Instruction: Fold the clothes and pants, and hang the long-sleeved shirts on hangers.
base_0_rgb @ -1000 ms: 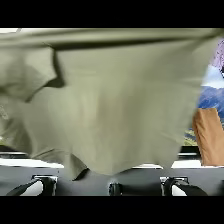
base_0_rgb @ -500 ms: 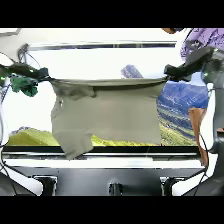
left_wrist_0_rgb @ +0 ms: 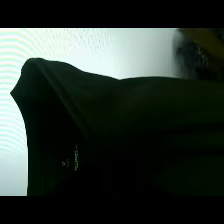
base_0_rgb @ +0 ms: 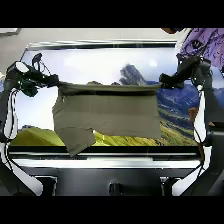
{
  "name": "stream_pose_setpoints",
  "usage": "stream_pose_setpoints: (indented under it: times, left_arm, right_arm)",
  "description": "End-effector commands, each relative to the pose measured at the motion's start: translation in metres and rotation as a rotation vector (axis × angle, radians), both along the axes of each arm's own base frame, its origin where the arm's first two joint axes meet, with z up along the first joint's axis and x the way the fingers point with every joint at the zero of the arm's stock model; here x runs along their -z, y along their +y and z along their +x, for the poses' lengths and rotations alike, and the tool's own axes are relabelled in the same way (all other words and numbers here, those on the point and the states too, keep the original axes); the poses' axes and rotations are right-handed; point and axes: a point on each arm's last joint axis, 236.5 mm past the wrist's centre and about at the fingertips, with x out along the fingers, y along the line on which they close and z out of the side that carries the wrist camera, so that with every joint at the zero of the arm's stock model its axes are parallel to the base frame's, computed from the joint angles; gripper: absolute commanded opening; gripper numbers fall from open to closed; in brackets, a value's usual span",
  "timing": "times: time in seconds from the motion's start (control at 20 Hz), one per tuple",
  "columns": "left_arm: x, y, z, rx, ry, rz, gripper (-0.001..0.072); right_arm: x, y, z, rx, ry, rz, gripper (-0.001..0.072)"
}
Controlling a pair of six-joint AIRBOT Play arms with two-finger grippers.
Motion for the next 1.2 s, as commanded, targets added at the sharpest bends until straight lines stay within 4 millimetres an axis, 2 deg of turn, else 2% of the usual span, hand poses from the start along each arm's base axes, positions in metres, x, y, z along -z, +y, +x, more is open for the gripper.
stream_pose_setpoints:
  times: [0.0,0.2,0.4,0.7,0.8,0.85,0.9,0.95,1.0,1.05,1.1,1.15]
  left_arm:
    - [0.017,0.008,-0.036,0.047,0.154,0.055,0.0014]
    - [0.021,0.009,-0.047,0.059,0.201,0.061,0.0014]
    - [0.026,0.009,-0.049,0.062,0.218,0.058,0.0014]
    - [0.058,0.004,-0.066,0.087,0.331,0.041,0.0015]
    - [0.063,0.002,-0.066,0.092,0.341,0.04,0.0017]
    - [0.065,0.001,-0.066,0.091,0.342,0.039,0.0041]
    - [0.066,0.001,-0.066,0.091,0.344,0.039,0.0143]
    - [0.065,0.002,-0.066,0.077,0.346,0.037,0.035]
    - [0.059,0.004,-0.065,0.059,0.344,0.034,0.0565]
    - [0.05,0.009,-0.063,0.045,0.336,0.033,0.0602]
    - [0.036,0.015,-0.063,0.033,0.322,0.033,0.0609]
    - [0.019,0.025,-0.065,0.013,0.304,0.033,0.0609]
  right_arm:
    - [0.016,0.005,-0.033,-0.025,0.156,0.017,0.0026]
    - [0.039,0.009,-0.059,-0.04,0.287,0.034,0.0027]
    - [0.05,0.013,-0.062,-0.038,0.314,0.054,0.0027]
    - [0.068,0.018,-0.076,-0.045,0.404,0.078,0.0034]
    - [0.075,0.02,-0.083,-0.042,0.449,0.09,0.0099]
    - [0.076,0.022,-0.086,-0.041,0.463,0.099,0.012]
    - [0.076,0.023,-0.089,-0.045,0.477,0.106,0.0161]
    - [0.074,0.023,-0.09,-0.049,0.481,0.106,0.021]
    - [0.069,0.022,-0.09,-0.06,0.47,0.103,0.0303]
    - [0.059,0.02,-0.089,-0.091,0.438,0.092,0.0387]
    - [0.046,0.017,-0.087,-0.126,0.397,0.07,0.0418]
    - [0.029,0.013,-0.081,-0.127,0.341,0.066,0.0417]
